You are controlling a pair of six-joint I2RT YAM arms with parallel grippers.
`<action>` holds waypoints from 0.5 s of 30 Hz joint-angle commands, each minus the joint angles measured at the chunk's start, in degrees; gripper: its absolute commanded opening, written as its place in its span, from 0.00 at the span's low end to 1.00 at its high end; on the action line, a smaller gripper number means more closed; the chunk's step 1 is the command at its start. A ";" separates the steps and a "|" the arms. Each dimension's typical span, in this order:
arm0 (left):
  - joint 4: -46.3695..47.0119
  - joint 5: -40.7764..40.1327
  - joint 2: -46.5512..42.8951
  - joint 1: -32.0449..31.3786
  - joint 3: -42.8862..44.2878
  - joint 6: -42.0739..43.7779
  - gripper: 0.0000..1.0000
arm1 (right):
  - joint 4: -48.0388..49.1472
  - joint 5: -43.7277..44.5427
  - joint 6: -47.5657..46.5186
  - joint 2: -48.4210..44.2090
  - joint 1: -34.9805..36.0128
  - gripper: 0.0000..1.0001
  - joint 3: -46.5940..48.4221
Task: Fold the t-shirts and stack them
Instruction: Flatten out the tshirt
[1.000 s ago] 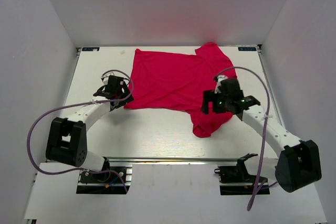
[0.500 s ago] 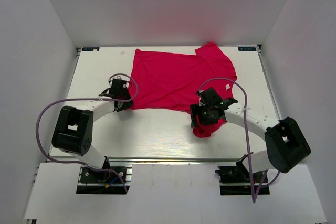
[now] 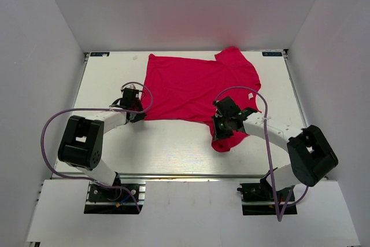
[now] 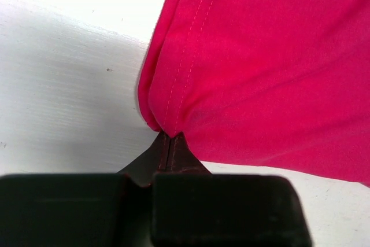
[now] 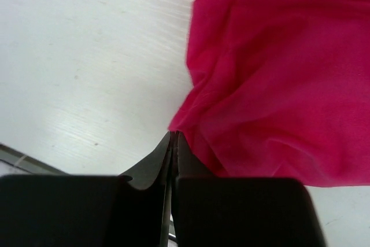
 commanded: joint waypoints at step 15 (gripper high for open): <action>1.76 2.79 -0.60 0.20 -1.95 0.07 0.00 | -7.04 11.41 6.23 3.68 3.00 0.38 6.38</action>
